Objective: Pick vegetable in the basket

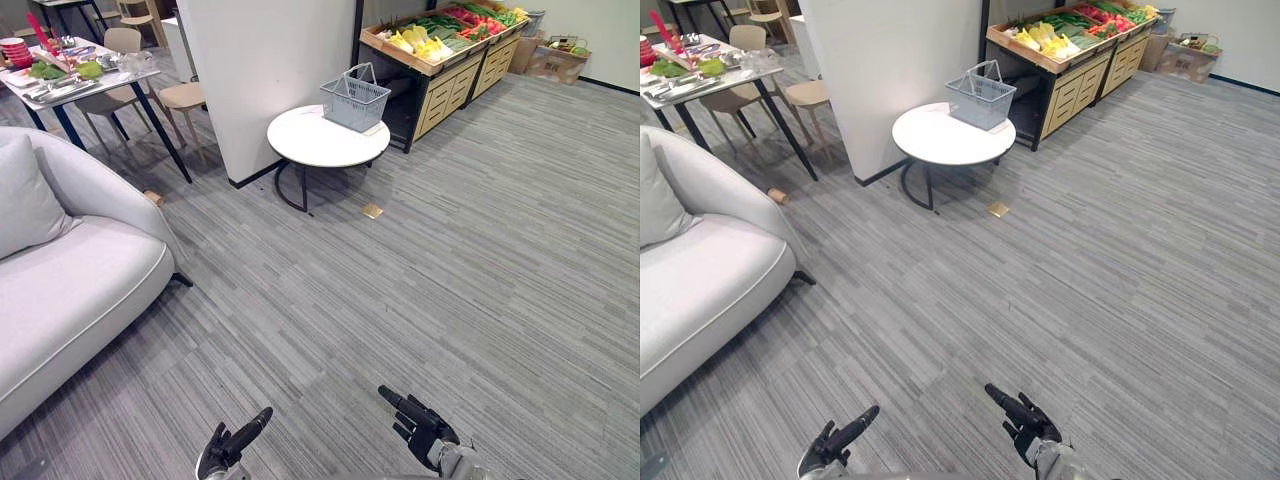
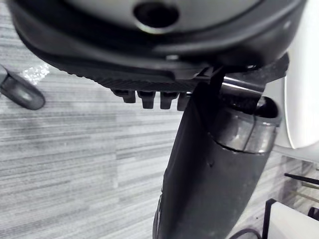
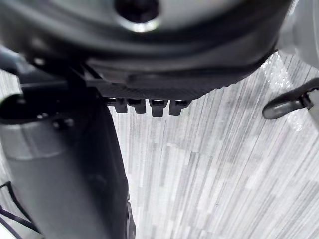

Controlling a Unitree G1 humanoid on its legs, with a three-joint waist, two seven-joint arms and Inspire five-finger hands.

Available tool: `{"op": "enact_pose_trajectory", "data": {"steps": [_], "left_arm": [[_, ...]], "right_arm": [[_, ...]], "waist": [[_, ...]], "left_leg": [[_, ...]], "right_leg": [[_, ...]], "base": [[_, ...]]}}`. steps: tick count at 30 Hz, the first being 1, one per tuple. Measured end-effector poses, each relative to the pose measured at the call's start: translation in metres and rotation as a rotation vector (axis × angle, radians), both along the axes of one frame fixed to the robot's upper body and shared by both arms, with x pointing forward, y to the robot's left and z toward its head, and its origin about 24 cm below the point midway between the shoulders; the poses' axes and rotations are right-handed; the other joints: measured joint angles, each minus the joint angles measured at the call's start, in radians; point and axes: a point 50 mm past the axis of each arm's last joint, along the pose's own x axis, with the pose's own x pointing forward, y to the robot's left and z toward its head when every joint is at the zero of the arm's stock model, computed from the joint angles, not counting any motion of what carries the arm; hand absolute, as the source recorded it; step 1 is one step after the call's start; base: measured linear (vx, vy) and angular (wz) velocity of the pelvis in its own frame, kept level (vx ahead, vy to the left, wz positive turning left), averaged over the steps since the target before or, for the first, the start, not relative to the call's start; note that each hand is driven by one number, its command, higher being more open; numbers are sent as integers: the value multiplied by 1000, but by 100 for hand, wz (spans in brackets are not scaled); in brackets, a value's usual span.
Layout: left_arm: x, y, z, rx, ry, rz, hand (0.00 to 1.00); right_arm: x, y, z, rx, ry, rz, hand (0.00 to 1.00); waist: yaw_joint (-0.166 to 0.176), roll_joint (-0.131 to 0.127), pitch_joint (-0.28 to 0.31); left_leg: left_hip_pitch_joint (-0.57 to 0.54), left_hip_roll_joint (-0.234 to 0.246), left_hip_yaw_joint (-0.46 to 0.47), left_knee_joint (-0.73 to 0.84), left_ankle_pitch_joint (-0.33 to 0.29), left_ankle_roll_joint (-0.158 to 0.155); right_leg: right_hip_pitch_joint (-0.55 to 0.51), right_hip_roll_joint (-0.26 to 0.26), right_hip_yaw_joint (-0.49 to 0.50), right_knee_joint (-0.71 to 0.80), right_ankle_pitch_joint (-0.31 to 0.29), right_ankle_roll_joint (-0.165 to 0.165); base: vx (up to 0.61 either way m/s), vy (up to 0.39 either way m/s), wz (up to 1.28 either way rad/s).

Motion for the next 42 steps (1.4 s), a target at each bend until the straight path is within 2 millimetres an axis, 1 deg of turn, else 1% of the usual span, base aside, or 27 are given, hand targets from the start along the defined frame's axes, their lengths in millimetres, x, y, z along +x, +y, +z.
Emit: {"op": "enact_pose_trajectory", "data": {"steps": [1, 2, 4, 6, 8, 9, 12, 16, 21, 23, 29, 31, 32, 33, 34, 35, 36, 37, 38, 39, 40, 42], "left_arm": [[-8, -1, -2, -2, 22, -1, 100], [-11, -1, -2, -3, 30, -2, 100], [-19, -1, -4, -7, 56, 4, 100], [-23, -2, -5, -8, 71, -8, 100], [-23, -3, -5, -1, 73, -32, 100], [-22, -3, -5, -1, 71, -35, 100], [-23, -2, -5, 0, 71, -35, 100], [-22, -2, -5, 6, 64, -34, 100], [-22, -1, -4, 2, 56, -42, 100], [-22, -1, -4, 2, 55, -43, 100], [-20, -1, -4, -3, 48, -49, 100], [-20, -1, -4, -2, 46, -53, 100], [-19, -1, -4, -2, 46, -56, 100], [-18, -2, -4, -2, 47, -63, 100], [-17, -4, -4, 0, 50, -91, 100], [-14, -5, -4, -1, 47, -107, 100], [-12, -3, -4, 3, 47, -116, 100], [-12, -2, -3, 7, 48, -118, 100], [-12, 1, -3, 12, 52, -118, 100], [-12, 6, -2, 23, 55, -118, 100], [-14, 10, -2, 33, 62, -119, 100], [-22, 13, -3, 40, 83, -120, 100]], "right_arm": [[-7, 1, -3, 1, 28, 8, 100], [-10, 1, -4, -3, 40, 16, 100], [-24, 1, -8, -3, 92, 17, 100], [-28, -3, -9, -16, 111, 11, 100], [-31, -6, -10, -23, 125, 4, 100], [-31, -6, -10, -25, 130, 1, 100], [-33, -8, -10, -26, 134, -26, 100], [-34, -9, -10, -29, 128, -43, 100], [-37, -9, -11, -39, 131, -52, 100], [-37, -9, -11, -39, 132, -52, 100], [-38, -9, -11, -40, 135, -54, 100], [-38, -8, -12, -39, 137, -57, 100], [-38, -9, -11, -39, 137, -61, 100], [-37, -10, -11, -42, 135, -63, 100], [-36, -13, -10, -49, 127, -67, 100], [-33, -15, -9, -53, 114, -74, 100], [-31, -16, -8, -47, 98, -98, 100], [-30, -16, -8, -39, 85, -120, 100], [-27, -17, -6, -34, 63, -136, 100], [-26, -17, -5, -33, 49, -137, 100], [-25, -17, -5, -30, 43, -137, 100], [-27, -20, -5, -34, 43, -153, 100]], "waist": [[0, 0, 1], [0, 0, 2], [0, 4, 4], [-1, 7, 8], [-1, 8, 8], [-1, 7, 9], [-2, 5, 16], [-2, 1, 16], [-3, -5, 11], [-3, -5, 10], [-3, -5, 13], [-3, -4, 14], [-3, -2, 19], [-4, 3, 29], [-6, 11, 41], [-5, 14, 52], [-5, 11, 64], [-6, 8, 68], [-9, 6, 78], [-10, -10, 84], [-10, -24, 90], [-10, -25, 91]], "left_leg": [[0, 0, 0, 0, 1, 1], [0, 0, 0, 0, 1, 1], [1, -1, 0, 0, 5, 8], [0, -2, 0, -5, 11, 18], [0, -3, 2, -23, 18, 29], [2, -3, 5, -36, 27, 42], [13, -4, 10, -66, 50, 47], [13, -3, 23, -99, 70, 42], [17, -3, 30, -107, 74, 45], [20, -3, 33, -107, 71, 41], [63, -2, 74, -102, 53, 19], [66, 3, 82, -65, 26, 25], [66, 6, 85, -37, 7, 28], [67, 12, 89, -8, -11, 31], [66, 24, 98, 29, -36, 40], [65, 29, 105, 48, -55, 49], [66, 28, 110, 66, -68, 61], [69, 25, 112, 72, -71, 66], [75, 20, 115, 78, -74, 72], [87, 13, 116, 80, -75, 77], [106, 7, 112, 82, -79, 82], [118, 10, 108, 97, -97, 75]], "right_leg": [[0, 0, 0, 1, 0, 0], [0, 0, 0, 2, 0, 0], [-2, -1, 0, 6, 0, -1], [-5, -1, -1, 8, 1, -3], [-14, 0, -4, 8, 0, -13], [-19, 1, -7, 8, 0, -16], [-22, 0, -16, 6, 0, -23], [-36, 0, -26, -4, 4, -23], [-32, 2, -23, -17, 19, -30], [-31, 3, -20, -18, 19, -30], [1, 5, 14, -17, 22, -27], [13, 6, 21, -9, 22, -25], [18, 5, 22, 6, 17, -18], [16, 5, 22, 37, 8, -8], [-5, 4, 15, 111, -14, 4], [-33, -1, 6, 189, -40, 9], [-78, -19, -3, 306, -73, 17], [-106, -31, -10, 371, -85, 21], [-161, -58, -30, 501, -93, 24], [-206, -89, -52, 614, -93, 24], [-227, -121, -82, 685, -109, 15], [-230, -151, -107, 681, -133, 14]], "base": [[-47, -11, 0], [-79, -18, -1], [-97, -22, -1], [-108, -26, -1], [-132, -34, -2], [-122, -33, -4], [-114, -34, -3], [-80, -24, -7], [-1, -15, -4], [33, -11, -5], [32, -2, -19], [-6, -1, -17], [-9, 2, -11], [-27, 14, -15], [-61, 37, -19], [-93, 64, -21], [-86, 69, -16], [-76, 85, -10], [-80, 109, -4], [-89, 109, -1], [-68, 78, 3], [-18, 13, 2]]}}
